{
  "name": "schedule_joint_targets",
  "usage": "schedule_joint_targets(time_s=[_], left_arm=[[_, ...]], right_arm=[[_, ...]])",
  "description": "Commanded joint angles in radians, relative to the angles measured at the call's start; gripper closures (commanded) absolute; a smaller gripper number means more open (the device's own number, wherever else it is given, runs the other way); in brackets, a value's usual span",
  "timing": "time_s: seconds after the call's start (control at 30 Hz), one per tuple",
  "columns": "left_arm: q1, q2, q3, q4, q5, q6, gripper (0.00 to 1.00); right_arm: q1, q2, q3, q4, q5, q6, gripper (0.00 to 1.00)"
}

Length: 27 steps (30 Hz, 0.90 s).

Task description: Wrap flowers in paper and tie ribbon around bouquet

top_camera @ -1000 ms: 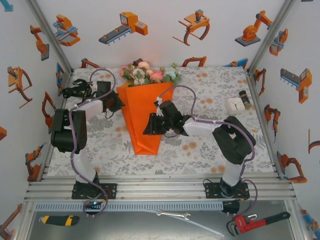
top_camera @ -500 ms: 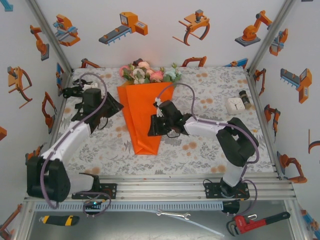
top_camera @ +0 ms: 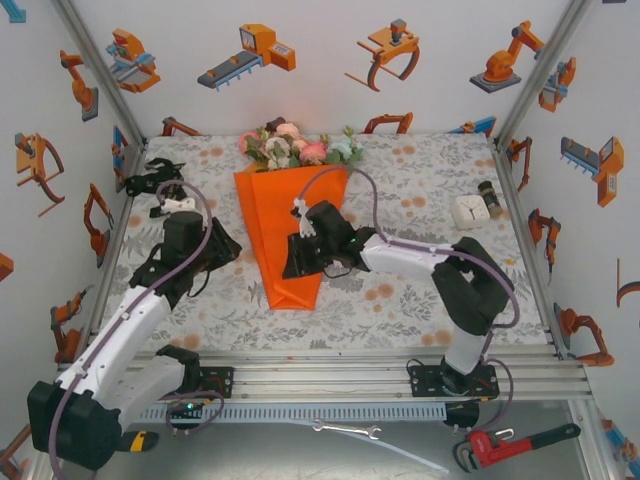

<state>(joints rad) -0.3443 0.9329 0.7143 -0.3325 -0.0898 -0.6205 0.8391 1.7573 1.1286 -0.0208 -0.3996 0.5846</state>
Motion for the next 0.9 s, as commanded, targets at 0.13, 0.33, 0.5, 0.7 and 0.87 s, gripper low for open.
schedule_joint_targets(time_s=[0.13,0.33,0.5,0.7,0.87], left_arm=[[0.186,0.235,0.256,-0.019,-0.132,0.113,0.58],[0.310,0.680,0.643,-0.089,-0.225,0.344,0.60],[0.346,0.950,0.894,-0.120,-0.225,0.571,0.59],[0.355,1.224,1.169,-0.296,-0.280,0.844,0.51],[0.359,1.369,1.281,-0.320,-0.237,0.879,0.48]], right_arm=[[-0.115,-0.286,-0.038,0.015,0.241,-0.047,0.58],[-0.175,-0.487,-0.175,0.077,0.376,-0.126,0.43],[-0.235,-0.598,-0.314,0.205,0.357,-0.116,0.17],[-0.288,-0.609,-0.372,0.250,0.296,-0.116,0.14],[-0.315,-0.564,-0.343,0.246,0.226,-0.109,0.14]])
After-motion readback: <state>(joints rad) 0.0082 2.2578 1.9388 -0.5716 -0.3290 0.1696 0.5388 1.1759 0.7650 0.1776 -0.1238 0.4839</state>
